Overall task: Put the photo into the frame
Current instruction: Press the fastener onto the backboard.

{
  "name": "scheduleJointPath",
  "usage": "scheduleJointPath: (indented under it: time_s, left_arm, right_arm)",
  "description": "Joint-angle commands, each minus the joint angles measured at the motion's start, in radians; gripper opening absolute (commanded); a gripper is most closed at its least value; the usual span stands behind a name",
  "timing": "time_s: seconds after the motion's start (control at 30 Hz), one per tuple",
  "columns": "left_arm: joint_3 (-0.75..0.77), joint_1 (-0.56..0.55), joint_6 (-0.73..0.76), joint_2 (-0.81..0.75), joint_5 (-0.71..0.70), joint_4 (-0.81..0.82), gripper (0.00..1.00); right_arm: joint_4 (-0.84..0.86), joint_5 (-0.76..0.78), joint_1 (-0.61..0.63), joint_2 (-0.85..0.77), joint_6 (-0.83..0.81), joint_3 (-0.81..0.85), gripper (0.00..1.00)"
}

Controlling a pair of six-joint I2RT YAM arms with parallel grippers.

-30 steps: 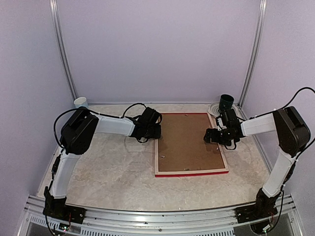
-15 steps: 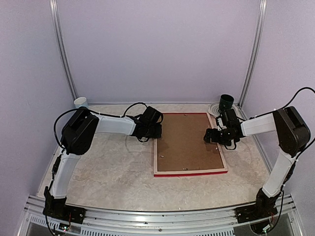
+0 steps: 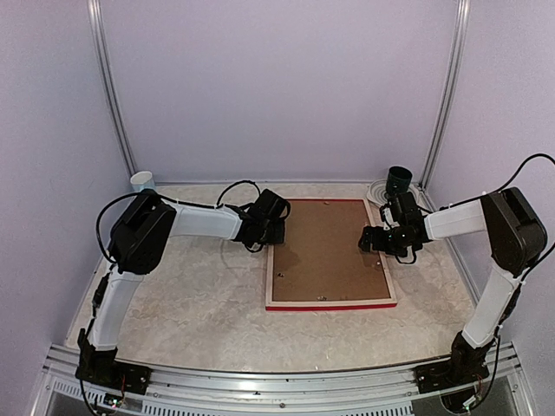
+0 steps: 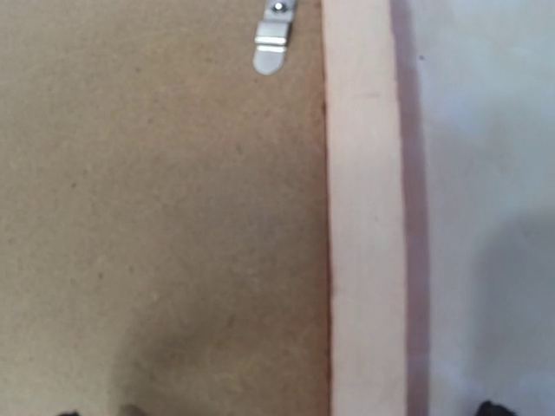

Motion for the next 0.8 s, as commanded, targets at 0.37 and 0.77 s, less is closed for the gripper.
scheduleJointPath:
  time_s: [0.37,0.77]
  left_arm:
    - [0.003,-0.012,-0.005,0.015,-0.072,-0.02,0.03]
    - [-0.035,-0.012,-0.041,0.0,-0.088,0.029,0.0]
  right_arm:
    - [-0.01,-0.02,-0.015,-0.01,0.015,-0.015,0.99]
    - [-0.012,-0.028,-0.015,-0.006,0.015,-0.013,0.99]
